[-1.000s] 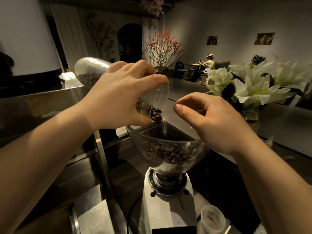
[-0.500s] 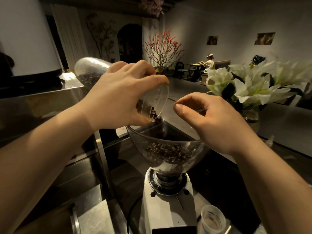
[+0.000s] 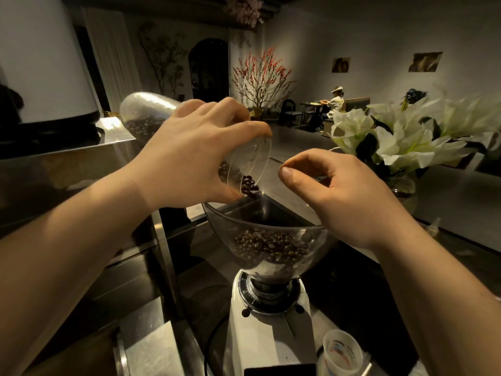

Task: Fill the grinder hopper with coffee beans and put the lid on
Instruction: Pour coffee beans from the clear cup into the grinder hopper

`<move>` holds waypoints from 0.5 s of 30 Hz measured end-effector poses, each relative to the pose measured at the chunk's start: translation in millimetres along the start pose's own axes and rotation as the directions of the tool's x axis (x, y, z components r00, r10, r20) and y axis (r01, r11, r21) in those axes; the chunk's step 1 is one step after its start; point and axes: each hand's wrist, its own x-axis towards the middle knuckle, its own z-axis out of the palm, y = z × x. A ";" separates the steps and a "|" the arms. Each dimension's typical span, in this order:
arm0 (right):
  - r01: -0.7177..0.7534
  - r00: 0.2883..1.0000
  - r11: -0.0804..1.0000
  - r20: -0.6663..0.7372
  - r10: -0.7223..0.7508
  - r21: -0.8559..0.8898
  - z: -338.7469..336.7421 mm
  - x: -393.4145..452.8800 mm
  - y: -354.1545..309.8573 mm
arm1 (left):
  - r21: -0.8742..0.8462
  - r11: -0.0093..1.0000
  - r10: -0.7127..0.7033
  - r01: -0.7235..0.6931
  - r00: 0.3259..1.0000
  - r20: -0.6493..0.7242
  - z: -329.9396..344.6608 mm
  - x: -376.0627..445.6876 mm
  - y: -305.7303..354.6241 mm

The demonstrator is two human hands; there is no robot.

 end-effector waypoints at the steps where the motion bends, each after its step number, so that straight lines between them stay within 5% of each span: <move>1: 0.000 1.000 1.000 -0.001 0.000 0.000 0.1 0.2 -0.1 | 0.000 1.000 0.000 0.000 1.000 0.000 -0.1 0.2 -0.3; 15: -0.001 1.000 1.000 0.004 0.001 -0.001 -0.7 0.7 -1.2 | -0.006 1.000 -0.002 0.002 1.000 0.008 -0.4 0.6 -0.1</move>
